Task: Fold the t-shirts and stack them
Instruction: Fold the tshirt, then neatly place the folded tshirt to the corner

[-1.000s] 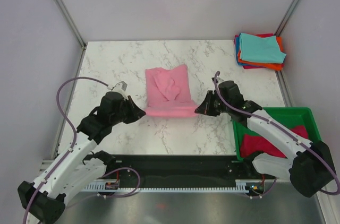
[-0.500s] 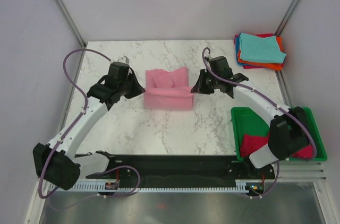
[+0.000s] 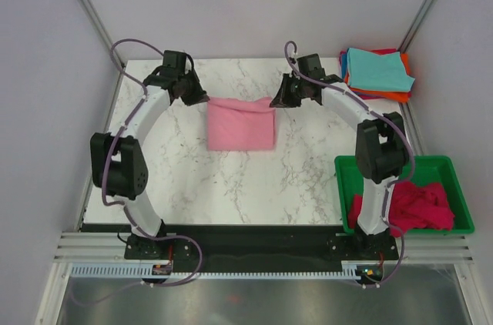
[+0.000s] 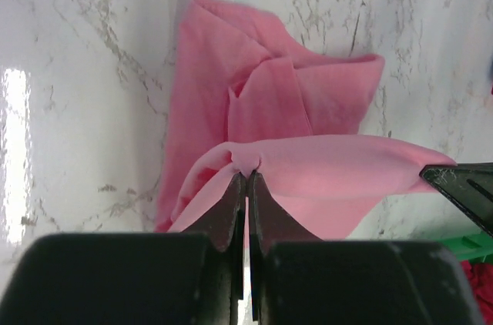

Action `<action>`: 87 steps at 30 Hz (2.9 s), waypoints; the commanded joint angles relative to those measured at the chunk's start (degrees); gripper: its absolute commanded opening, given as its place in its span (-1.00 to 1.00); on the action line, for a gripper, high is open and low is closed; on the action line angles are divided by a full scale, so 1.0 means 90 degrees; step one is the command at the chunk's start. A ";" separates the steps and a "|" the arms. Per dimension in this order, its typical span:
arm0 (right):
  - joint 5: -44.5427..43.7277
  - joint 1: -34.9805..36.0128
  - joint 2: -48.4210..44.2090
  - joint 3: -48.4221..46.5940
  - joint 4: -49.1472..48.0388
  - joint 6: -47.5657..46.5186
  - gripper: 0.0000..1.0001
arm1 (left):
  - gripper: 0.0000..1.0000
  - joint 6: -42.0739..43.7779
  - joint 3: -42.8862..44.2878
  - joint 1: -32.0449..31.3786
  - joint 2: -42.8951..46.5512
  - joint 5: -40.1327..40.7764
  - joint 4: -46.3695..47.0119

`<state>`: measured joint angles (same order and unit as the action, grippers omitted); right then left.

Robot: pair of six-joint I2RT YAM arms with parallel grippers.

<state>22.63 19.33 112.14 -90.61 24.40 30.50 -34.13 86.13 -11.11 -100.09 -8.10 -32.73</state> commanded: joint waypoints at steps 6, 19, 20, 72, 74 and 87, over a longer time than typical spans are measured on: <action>0.0815 -0.0341 0.2372 -0.2713 0.0568 -0.0186 -0.09 | -0.82 0.0462 0.2459 0.0483 -0.2567 -0.0594 -0.0258; 0.1098 -0.0918 0.2297 -0.2269 -0.0415 -0.0362 0.82 | 0.80 0.0814 0.5110 0.1108 -0.3500 -0.1063 -0.1187; 0.1186 -0.0898 0.2238 -0.1889 -0.0542 -0.0352 0.83 | 0.80 0.0804 0.4982 0.1108 -0.3333 -0.1150 -0.1187; -0.1665 -0.2119 -0.0194 -0.1484 0.0345 -0.4228 -1.00 | 0.65 0.1282 -0.4872 0.0415 0.6961 -0.0760 -0.0182; -0.1636 -0.2322 -0.0165 -0.1816 0.0549 -0.4365 -1.00 | 0.65 0.1282 -0.4872 0.0405 0.6932 -0.0760 -0.0172; -0.1724 -0.2763 -0.0165 -0.3242 0.0765 -0.4453 -1.00 | 0.64 0.1263 -0.4902 0.0376 0.6864 -0.0721 -0.0172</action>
<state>7.51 -4.71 112.20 -114.04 32.91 -8.43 -22.90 42.24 -7.53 -38.26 -15.18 -36.25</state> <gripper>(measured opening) 0.031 0.823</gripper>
